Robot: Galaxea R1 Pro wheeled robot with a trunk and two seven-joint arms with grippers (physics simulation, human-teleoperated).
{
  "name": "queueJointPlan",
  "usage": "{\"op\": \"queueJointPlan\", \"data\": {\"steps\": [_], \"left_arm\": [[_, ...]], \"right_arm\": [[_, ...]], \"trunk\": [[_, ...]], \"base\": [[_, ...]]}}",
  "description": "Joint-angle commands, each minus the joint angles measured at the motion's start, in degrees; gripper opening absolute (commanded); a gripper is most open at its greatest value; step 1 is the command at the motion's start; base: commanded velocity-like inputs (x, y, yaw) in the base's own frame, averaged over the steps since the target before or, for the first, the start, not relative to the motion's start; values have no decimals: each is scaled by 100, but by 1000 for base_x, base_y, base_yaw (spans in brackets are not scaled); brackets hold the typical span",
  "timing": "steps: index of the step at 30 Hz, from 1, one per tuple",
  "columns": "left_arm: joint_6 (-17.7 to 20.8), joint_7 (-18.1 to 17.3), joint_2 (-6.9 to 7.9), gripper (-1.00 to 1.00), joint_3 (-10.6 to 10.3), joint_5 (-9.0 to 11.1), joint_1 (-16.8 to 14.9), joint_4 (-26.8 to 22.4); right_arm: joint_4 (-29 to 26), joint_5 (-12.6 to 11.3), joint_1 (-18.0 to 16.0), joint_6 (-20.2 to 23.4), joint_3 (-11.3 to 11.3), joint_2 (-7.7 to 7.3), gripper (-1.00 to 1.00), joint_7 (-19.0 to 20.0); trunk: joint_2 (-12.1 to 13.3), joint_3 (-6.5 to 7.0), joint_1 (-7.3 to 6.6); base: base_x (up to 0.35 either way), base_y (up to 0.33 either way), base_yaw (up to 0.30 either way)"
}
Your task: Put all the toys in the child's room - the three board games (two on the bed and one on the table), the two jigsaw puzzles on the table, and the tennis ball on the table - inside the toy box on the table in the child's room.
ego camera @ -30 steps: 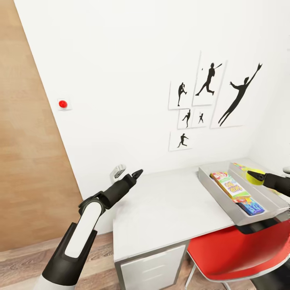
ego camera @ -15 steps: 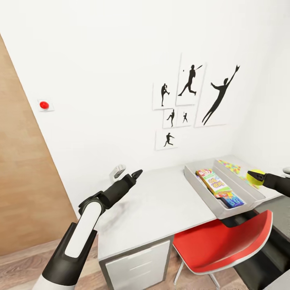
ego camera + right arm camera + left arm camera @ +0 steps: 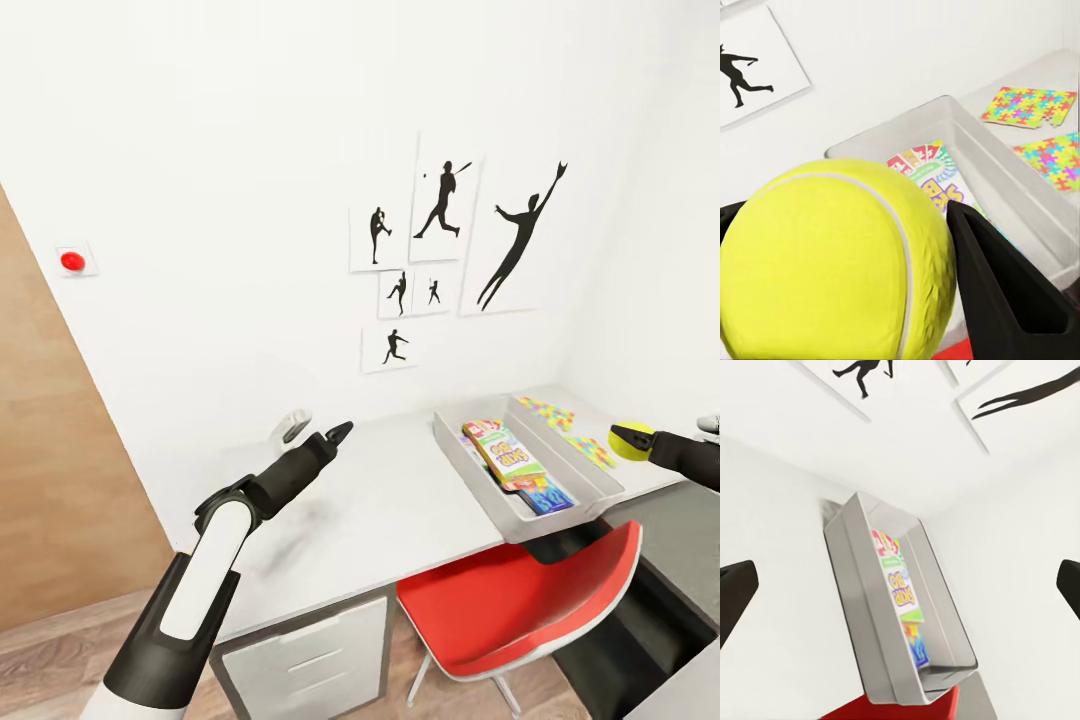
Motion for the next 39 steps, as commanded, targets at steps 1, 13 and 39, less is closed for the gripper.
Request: {"op": "queueJointPlan", "data": {"steps": [1, 13, 39], "left_arm": [[11, 59, 1, 100, -1, 61, -6, -8], [11, 44, 27, 100, 5, 61, -6, -7], [13, -11, 39, 100, 11, 61, 2, -8]], "right_arm": [[0, 6, -7, 31, 21, 1, -100, 15], [0, 14, -9, 56, 161, -3, -100, 12], [0, 24, -13, 61, 168, 2, -100, 3]], "trunk": [[-14, -14, 4], [-14, -14, 4], [-14, -13, 4]], "base": [[0, -271, 11], [17, -277, 159], [26, -124, 260]]}}
